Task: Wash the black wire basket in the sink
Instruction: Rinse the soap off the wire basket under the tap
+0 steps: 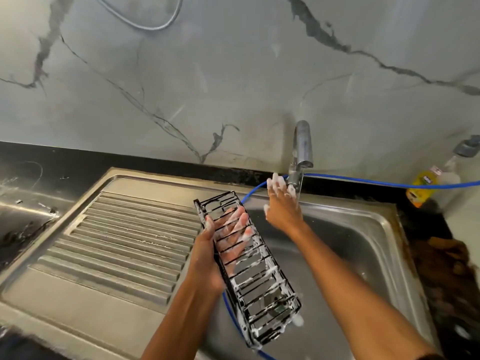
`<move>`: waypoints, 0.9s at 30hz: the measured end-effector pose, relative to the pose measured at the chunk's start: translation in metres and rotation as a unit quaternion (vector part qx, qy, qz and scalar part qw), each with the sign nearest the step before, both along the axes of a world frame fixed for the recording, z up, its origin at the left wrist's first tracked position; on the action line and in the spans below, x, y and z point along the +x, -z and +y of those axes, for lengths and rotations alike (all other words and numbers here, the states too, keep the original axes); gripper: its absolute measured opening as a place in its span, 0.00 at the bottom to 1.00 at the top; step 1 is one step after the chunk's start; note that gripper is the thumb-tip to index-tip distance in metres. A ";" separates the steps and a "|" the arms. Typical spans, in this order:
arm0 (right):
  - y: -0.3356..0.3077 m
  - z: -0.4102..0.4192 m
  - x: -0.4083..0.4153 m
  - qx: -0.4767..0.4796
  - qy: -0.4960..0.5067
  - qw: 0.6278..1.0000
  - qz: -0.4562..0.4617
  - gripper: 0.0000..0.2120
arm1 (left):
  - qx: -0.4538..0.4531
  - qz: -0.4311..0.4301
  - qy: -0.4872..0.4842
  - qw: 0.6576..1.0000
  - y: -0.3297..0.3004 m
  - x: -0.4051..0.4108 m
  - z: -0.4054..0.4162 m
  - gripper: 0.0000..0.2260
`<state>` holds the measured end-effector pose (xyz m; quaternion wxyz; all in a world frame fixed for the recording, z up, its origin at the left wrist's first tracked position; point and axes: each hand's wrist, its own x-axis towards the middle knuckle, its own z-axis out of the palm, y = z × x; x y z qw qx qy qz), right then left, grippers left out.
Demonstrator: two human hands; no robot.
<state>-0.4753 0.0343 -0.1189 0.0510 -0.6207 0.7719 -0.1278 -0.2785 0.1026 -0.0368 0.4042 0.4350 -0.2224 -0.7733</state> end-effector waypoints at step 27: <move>-0.147 0.049 -0.026 0.150 -0.013 0.967 -0.204 0.10 | 0.068 -0.006 0.077 0.995 -0.018 -0.079 0.013 0.21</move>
